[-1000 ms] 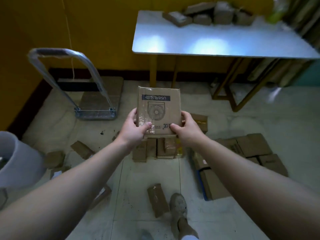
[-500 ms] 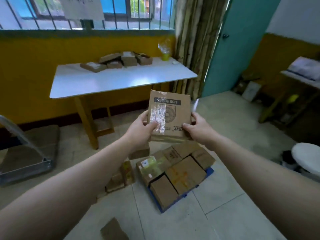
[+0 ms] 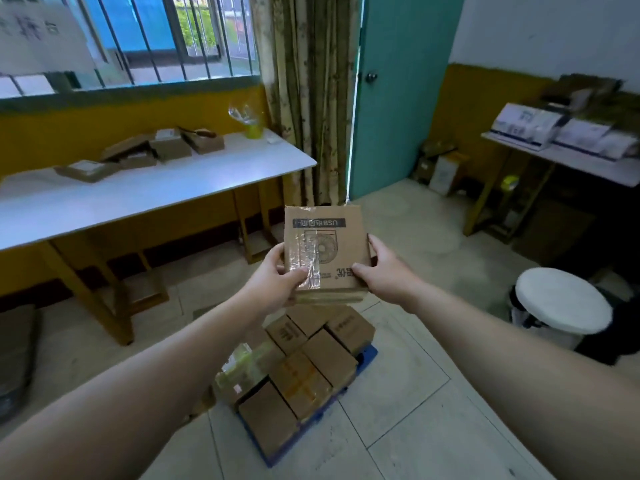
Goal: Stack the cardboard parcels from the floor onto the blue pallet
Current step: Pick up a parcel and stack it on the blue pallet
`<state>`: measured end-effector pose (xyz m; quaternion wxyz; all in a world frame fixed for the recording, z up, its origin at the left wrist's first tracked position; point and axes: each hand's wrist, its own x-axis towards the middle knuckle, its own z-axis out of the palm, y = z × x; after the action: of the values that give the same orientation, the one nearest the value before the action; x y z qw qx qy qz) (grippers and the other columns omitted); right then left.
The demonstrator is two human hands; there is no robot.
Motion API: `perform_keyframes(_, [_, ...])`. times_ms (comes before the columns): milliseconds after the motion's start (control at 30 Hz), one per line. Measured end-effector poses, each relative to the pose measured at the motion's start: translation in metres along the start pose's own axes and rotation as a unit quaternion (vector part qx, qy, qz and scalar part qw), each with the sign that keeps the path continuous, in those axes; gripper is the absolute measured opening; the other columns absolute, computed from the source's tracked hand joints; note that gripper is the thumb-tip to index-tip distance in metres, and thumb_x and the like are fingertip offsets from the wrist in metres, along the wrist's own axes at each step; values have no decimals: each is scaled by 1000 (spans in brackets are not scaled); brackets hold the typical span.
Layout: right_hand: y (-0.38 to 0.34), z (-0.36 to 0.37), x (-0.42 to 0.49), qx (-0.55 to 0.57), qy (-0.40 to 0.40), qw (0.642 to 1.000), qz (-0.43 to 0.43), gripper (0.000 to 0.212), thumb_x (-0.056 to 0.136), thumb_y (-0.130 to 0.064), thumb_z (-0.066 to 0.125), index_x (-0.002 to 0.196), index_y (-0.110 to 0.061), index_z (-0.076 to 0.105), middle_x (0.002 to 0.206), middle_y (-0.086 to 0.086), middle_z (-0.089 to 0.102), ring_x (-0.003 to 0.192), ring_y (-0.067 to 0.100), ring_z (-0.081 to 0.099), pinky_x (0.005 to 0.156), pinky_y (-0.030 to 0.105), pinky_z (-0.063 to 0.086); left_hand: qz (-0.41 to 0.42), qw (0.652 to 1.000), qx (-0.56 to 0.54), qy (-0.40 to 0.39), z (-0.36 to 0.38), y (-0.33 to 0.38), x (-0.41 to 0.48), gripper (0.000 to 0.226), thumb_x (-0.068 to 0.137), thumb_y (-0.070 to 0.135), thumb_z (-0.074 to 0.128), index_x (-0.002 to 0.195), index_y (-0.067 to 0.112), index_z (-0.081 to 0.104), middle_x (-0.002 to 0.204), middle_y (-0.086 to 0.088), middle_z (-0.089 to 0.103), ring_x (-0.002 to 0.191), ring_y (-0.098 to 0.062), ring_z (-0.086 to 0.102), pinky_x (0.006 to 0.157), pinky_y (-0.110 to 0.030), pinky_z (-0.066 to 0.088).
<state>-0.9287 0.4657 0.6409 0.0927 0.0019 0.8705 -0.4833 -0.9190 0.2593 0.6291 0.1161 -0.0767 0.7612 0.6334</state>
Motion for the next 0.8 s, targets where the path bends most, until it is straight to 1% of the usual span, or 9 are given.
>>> perform_keyframes(133, [12, 3, 48, -21, -13, 1000, 12, 67, 95, -25, 55, 150, -31, 19, 135, -6, 53, 110, 15, 56, 85, 28, 46, -11, 1000, 6, -2, 0, -3, 49, 64, 89, 20, 62, 141, 37, 28, 104, 0, 64, 81, -16, 71, 73, -43, 59])
perform_keyframes(233, [21, 5, 92, -40, -20, 998, 32, 74, 95, -27, 55, 152, -33, 10, 140, -5, 49, 108, 15, 55, 81, 26, 46, -30, 999, 22, -1, 0, -9, 95, 64, 90, 24, 60, 141, 40, 26, 104, 2, 64, 77, -12, 71, 67, -37, 60])
perform_keyframes(333, [31, 2, 139, -43, -30, 997, 50, 77, 94, -26, 57, 151, -37, 7, 137, -6, 49, 103, 12, 53, 78, 23, 43, -57, 998, 15, -4, 4, -15, 142, 66, 90, 24, 59, 143, 41, 22, 104, 5, 65, 75, -11, 71, 62, -34, 60])
perform_keyframes(400, [36, 2, 166, -44, -44, 997, 56, 77, 92, -25, 59, 150, -38, 10, 131, -8, 52, 101, 11, 54, 75, 22, 43, -71, 997, 10, 3, 6, -19, 168, 66, 91, 24, 59, 143, 41, 22, 106, 4, 64, 81, -16, 70, 70, -41, 59])
perform_keyframes(467, [41, 2, 192, -42, -55, 996, 61, 73, 92, -23, 60, 147, -40, 16, 126, -10, 53, 102, 12, 57, 72, 22, 44, -83, 997, 3, 10, 5, -22, 191, 66, 90, 23, 59, 142, 40, 24, 108, 4, 63, 84, -16, 69, 73, -43, 59])
perform_keyframes(600, [47, 5, 245, -41, -85, 994, 62, 69, 91, -21, 62, 145, -39, 22, 119, -10, 54, 100, 13, 59, 59, 18, 44, -103, 993, -45, 26, 1, -24, 231, 67, 89, 18, 60, 141, 40, 26, 107, 1, 63, 87, -19, 69, 60, -35, 58])
perform_keyframes(633, [48, 5, 256, -44, -91, 993, 61, 69, 91, -22, 62, 145, -38, 22, 116, -11, 54, 98, 12, 59, 58, 17, 43, -107, 992, -58, 34, 0, -26, 238, 66, 88, 16, 61, 140, 40, 28, 106, 0, 63, 88, -18, 69, 61, -35, 58])
perform_keyframes(733, [57, 7, 299, -51, -115, 991, 55, 69, 91, -21, 62, 145, -35, 22, 112, -11, 53, 91, 8, 57, 60, 17, 44, -115, 989, -71, 68, 2, -34, 272, 65, 87, 12, 61, 139, 37, 32, 106, -1, 63, 90, -19, 68, 70, -40, 60])
perform_keyframes(800, [69, 9, 332, -55, -139, 987, 55, 69, 92, -19, 61, 146, -34, 22, 123, -6, 56, 97, 12, 59, 71, 25, 52, -127, 986, -70, 88, 9, -42, 297, 64, 87, 10, 61, 140, 34, 33, 105, 0, 62, 90, -18, 67, 71, -39, 59])
